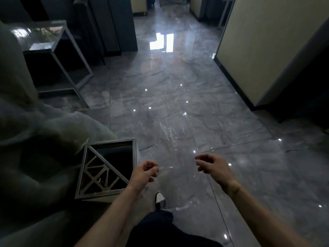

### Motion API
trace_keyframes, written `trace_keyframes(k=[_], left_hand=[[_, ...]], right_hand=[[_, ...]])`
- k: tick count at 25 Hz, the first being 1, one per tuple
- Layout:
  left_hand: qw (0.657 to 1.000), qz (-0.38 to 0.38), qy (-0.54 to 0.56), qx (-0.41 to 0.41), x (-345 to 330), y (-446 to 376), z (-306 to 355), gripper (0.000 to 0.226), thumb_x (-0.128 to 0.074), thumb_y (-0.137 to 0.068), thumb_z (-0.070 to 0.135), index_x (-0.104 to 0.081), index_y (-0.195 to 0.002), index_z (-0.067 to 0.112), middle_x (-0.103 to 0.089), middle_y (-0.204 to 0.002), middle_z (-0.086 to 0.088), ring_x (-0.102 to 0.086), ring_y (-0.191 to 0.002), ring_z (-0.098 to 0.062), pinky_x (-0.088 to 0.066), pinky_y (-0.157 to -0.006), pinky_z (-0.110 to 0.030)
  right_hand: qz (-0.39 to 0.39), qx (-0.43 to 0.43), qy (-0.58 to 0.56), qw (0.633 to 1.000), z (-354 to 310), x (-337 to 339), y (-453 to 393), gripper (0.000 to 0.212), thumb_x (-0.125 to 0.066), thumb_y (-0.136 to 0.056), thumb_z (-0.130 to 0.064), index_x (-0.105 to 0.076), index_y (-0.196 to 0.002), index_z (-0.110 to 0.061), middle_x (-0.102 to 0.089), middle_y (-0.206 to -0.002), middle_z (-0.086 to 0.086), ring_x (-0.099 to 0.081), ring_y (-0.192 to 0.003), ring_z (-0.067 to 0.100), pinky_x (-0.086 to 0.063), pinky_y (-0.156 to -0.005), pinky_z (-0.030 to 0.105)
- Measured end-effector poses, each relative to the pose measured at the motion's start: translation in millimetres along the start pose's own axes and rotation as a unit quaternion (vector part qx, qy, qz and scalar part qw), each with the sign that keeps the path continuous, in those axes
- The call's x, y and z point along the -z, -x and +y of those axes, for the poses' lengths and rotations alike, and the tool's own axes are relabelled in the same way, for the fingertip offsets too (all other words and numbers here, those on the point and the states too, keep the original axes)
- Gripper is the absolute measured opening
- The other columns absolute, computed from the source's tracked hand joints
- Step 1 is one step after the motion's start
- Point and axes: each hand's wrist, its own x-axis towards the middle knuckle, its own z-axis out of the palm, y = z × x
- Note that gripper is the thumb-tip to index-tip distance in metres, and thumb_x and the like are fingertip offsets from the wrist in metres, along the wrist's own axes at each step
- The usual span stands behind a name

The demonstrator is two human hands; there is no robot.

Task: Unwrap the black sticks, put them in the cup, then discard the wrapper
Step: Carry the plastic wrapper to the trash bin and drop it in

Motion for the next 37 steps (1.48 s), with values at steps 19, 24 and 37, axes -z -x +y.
trace_keyframes(k=[19,24,37], left_hand=[[0.965,0.213,0.148,0.047,102.4,-120.6,47.9,0.01,-0.06,-0.091,0.007,-0.065,-0.085,0.013,-0.065,-0.068,-0.001,-0.057,-0.054,-0.008,-0.047,-0.052,-0.019],[0.92,0.33,0.196,0.081,115.8,-122.4,41.1,0.011,-0.058,-0.093,0.011,-0.065,-0.096,0.003,-0.063,-0.072,-0.003,-0.056,-0.062,-0.013,-0.047,-0.057,-0.023],[0.744,0.513,0.369,0.216,41.9,-102.6,34.7,0.03,-0.057,-0.092,0.02,-0.066,-0.064,0.013,-0.058,-0.047,0.003,-0.054,-0.044,-0.01,-0.043,-0.047,-0.023]], right_hand=[[-0.211,0.045,0.1,0.971,-141.4,-129.1,-223.4,0.01,-0.067,-0.087,-0.011,-0.072,-0.096,-0.009,-0.072,-0.079,0.005,-0.06,-0.046,0.001,-0.041,-0.041,0.009],[-0.339,0.069,0.175,0.922,-173.5,-194.4,-279.1,0.006,-0.067,-0.088,-0.012,-0.072,-0.085,-0.015,-0.071,-0.07,0.004,-0.057,-0.041,0.003,-0.037,-0.035,0.009],[-0.594,0.115,0.426,0.673,-199.7,-290.2,-320.9,0.012,-0.067,-0.087,-0.023,-0.075,-0.084,-0.015,-0.064,-0.055,-0.001,-0.053,-0.039,0.006,-0.039,-0.039,0.018]])
